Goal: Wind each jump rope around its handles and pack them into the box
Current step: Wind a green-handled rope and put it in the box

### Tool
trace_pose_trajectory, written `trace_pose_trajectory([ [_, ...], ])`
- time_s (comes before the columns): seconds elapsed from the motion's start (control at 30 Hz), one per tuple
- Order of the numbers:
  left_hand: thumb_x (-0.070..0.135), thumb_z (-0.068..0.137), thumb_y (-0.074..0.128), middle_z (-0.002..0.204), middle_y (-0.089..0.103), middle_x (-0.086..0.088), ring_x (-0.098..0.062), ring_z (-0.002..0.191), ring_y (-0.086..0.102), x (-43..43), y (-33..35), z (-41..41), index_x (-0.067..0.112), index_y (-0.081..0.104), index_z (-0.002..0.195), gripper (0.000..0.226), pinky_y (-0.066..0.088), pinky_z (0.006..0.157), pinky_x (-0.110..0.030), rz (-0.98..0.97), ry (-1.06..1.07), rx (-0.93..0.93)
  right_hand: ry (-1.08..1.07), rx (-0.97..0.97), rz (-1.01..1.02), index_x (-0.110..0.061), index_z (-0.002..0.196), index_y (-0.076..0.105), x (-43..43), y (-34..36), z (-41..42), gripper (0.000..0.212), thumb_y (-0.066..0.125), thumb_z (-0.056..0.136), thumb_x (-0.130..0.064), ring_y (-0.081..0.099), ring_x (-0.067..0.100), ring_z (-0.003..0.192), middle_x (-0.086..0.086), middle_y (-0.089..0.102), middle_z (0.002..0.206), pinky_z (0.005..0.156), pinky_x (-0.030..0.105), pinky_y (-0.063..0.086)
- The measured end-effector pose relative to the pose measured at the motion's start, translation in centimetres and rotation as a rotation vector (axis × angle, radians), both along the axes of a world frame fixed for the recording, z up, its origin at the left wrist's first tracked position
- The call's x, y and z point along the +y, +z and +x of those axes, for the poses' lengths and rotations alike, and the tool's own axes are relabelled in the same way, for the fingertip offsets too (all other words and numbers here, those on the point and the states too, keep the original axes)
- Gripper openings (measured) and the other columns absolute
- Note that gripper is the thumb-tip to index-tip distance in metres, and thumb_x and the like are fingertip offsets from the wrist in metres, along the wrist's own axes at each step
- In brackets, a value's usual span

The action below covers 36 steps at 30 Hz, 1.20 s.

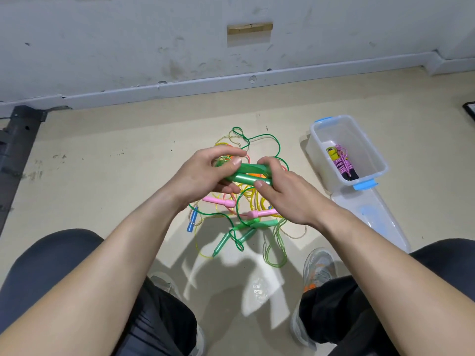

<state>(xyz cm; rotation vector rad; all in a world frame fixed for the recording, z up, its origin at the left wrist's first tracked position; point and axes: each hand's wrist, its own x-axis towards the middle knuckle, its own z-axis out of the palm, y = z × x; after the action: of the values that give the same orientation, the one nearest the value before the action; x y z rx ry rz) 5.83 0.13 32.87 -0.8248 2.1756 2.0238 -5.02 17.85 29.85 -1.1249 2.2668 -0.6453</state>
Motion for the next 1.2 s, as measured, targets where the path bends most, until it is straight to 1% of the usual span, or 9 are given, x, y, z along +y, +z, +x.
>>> trace_pose_trajectory([
  [0.3,0.015,0.097,0.066,0.093,0.075,-0.011,-0.026,0.068,0.076,2.0,-2.0,-0.6,0.015,0.075,0.101,0.010,0.063,0.062,-0.028,0.163,0.364,-0.011,-0.181,0.150,-0.035,-0.022,0.150,0.026,-0.6,0.7,0.9,0.057,0.045,0.102,-0.046,0.061,0.034,0.108,0.008,0.068,0.105,0.083,0.040,0.044],
  [0.57,0.013,0.097,0.067,0.107,0.073,-0.017,-0.025,0.071,0.076,3.1,-2.2,-1.2,0.020,0.076,0.096,0.012,0.063,0.064,-0.032,0.112,0.486,0.053,-0.298,0.553,-0.080,-0.015,0.110,0.055,-1.1,1.5,1.8,0.025,0.041,0.105,-0.034,0.063,0.036,0.089,0.010,0.064,0.099,0.067,0.040,0.042],
  [0.73,0.012,0.097,0.066,0.109,0.073,-0.018,-0.021,0.078,0.077,3.7,-2.7,-1.4,0.006,0.071,0.119,0.023,0.063,0.074,-0.038,0.192,0.599,0.080,-0.425,0.051,-0.305,-0.011,0.076,0.058,-1.7,2.4,2.7,0.033,0.048,0.104,-0.025,0.054,0.005,0.056,-0.004,0.052,0.061,0.053,0.021,0.033],
  [0.8,0.014,0.098,0.065,0.105,0.076,-0.014,-0.021,0.078,0.077,3.6,-2.5,-1.4,0.005,0.068,0.122,0.026,0.051,0.075,-0.028,0.346,0.672,0.104,-0.460,-0.216,-0.337,-0.014,0.079,0.061,-2.0,1.4,4.6,0.027,0.052,0.102,-0.024,0.054,-0.001,0.051,-0.007,0.052,0.059,0.058,0.014,0.046],
  [0.83,0.014,0.098,0.064,0.102,0.077,-0.013,-0.024,0.082,0.077,3.6,-2.2,-1.4,0.004,0.066,0.123,0.027,0.046,0.075,-0.026,0.439,0.692,0.114,-0.462,-0.301,-0.338,-0.018,0.079,0.062,-1.9,0.4,5.2,0.024,0.054,0.100,-0.026,0.054,0.001,0.052,-0.010,0.053,0.057,0.067,0.026,0.057],
  [0.9,0.013,0.099,0.062,0.104,0.077,-0.015,-0.029,0.089,0.076,3.3,-1.7,-1.3,0.001,0.063,0.124,0.028,0.060,0.072,-0.032,0.603,0.693,0.125,-0.482,-0.396,-0.314,-0.022,0.078,0.065,-1.7,-1.0,5.0,0.022,0.058,0.098,-0.029,0.058,0.009,0.055,-0.014,0.056,0.053,0.073,0.049,0.059],
  [0.93,0.014,0.099,0.062,0.107,0.076,-0.016,-0.029,0.091,0.076,3.3,-1.4,-1.2,0.000,0.063,0.123,0.027,0.063,0.073,-0.031,0.651,0.676,0.121,-0.484,-0.422,-0.302,-0.023,0.077,0.066,-1.5,-1.3,4.3,0.022,0.060,0.098,-0.029,0.059,0.013,0.056,-0.013,0.057,0.054,0.068,0.048,0.058],
  [1.07,0.023,0.100,0.061,0.094,0.076,-0.006,-0.018,0.082,0.074,3.0,-1.2,-1.0,0.009,0.071,0.109,0.019,0.059,0.068,-0.018,0.580,0.574,0.039,-0.451,-0.543,-0.321,-0.020,0.075,0.069,-1.0,-0.8,2.0,0.021,0.068,0.096,-0.023,0.049,0.000,0.051,-0.004,0.052,0.063,0.046,0.016,0.043],
  [1.2,0.027,0.100,0.059,0.081,0.070,0.000,-0.008,0.063,0.060,2.9,-1.3,-0.9,0.011,0.073,0.107,0.022,0.053,0.063,-0.014,0.545,0.424,-0.010,-0.404,-0.624,-0.322,-0.009,0.088,0.073,-0.4,-1.3,0.5,0.007,0.075,0.089,-0.015,0.054,-0.002,0.055,-0.010,0.060,0.061,0.051,0.011,0.042],
])
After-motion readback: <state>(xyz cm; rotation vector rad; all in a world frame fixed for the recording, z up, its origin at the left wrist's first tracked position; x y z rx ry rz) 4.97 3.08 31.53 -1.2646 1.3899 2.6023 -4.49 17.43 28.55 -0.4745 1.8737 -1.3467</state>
